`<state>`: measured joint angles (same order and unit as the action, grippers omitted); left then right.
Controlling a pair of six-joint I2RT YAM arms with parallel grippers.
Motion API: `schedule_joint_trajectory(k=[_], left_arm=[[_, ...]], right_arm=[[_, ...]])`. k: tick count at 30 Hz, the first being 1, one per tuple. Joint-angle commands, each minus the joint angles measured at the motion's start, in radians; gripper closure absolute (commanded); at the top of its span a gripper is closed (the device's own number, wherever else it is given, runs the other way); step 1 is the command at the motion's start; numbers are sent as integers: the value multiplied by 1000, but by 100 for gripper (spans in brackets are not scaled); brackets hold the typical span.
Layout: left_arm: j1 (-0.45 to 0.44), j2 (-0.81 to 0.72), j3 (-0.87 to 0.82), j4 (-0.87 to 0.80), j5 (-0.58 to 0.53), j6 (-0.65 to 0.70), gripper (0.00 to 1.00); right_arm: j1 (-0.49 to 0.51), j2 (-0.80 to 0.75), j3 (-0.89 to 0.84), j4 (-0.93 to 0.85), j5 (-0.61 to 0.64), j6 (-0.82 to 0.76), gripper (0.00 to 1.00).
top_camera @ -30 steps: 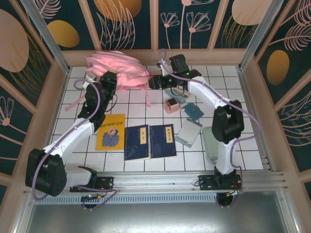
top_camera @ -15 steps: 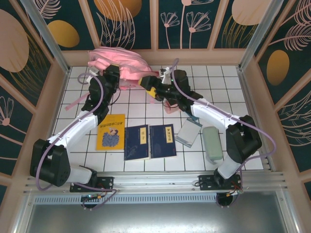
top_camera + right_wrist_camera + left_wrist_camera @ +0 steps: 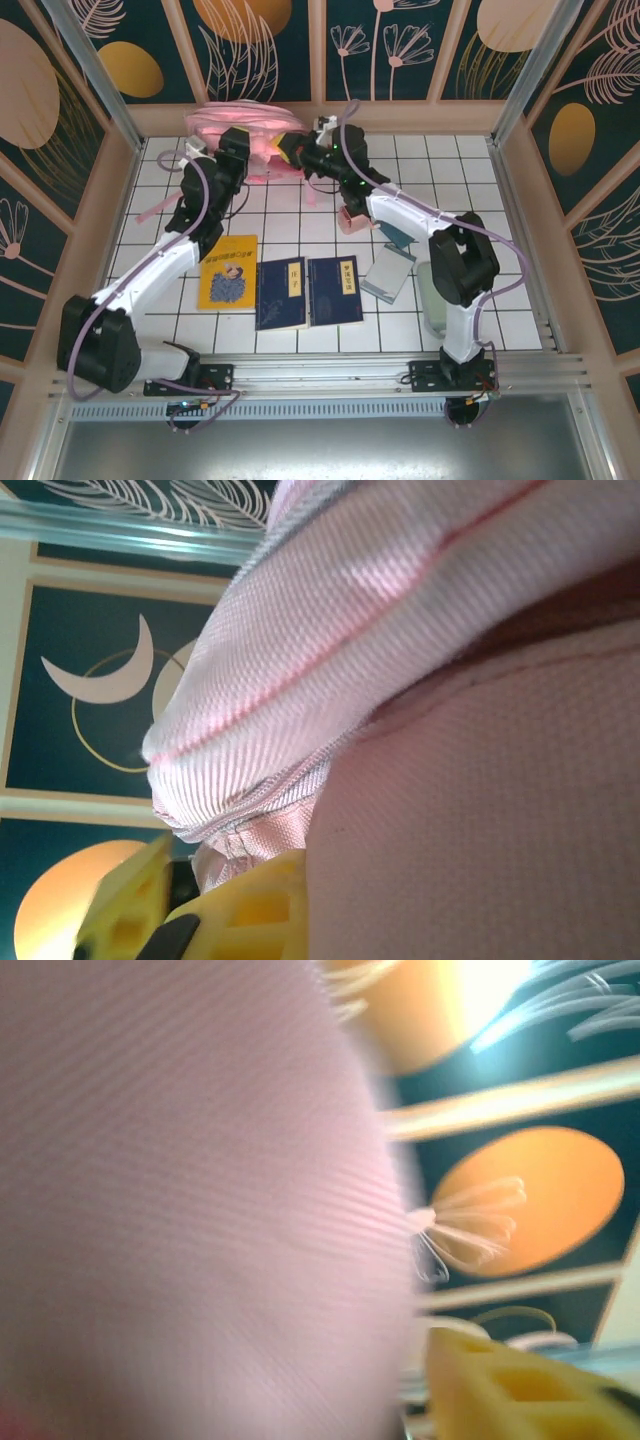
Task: Pack the student bag
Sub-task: Pass the student bag.
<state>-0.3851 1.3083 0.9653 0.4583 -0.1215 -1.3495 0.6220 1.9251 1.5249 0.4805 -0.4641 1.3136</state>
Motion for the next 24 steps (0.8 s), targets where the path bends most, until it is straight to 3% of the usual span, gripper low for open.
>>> schedule_joint_trajectory(k=[1,3,5,8,12,15,19,24], left_arm=[[-12,-138,68,-79,57,209,15],[-11,-177,111,-229,44,319,4],[-11,-189,183,-422,-3,425,1],[-9,-183,254,-656,-126,517,1],[3,-166,232,-712,-211,561,1],[27,-88,247,-714,-151,562,1],[60,65,320,-681,74,618,1],[73,218,424,-673,223,680,1]], right_arm=[[-69,-29,36,-78,-1,-64,100],[-118,-13,88,-161,-100,-113,100],[-158,55,220,-305,-265,-197,100],[-219,135,402,-633,-392,-406,100],[-297,97,359,-752,-433,-547,100],[-331,59,306,-805,-428,-617,100],[-350,4,207,-786,-459,-662,100],[-377,-5,190,-846,-484,-736,100]])
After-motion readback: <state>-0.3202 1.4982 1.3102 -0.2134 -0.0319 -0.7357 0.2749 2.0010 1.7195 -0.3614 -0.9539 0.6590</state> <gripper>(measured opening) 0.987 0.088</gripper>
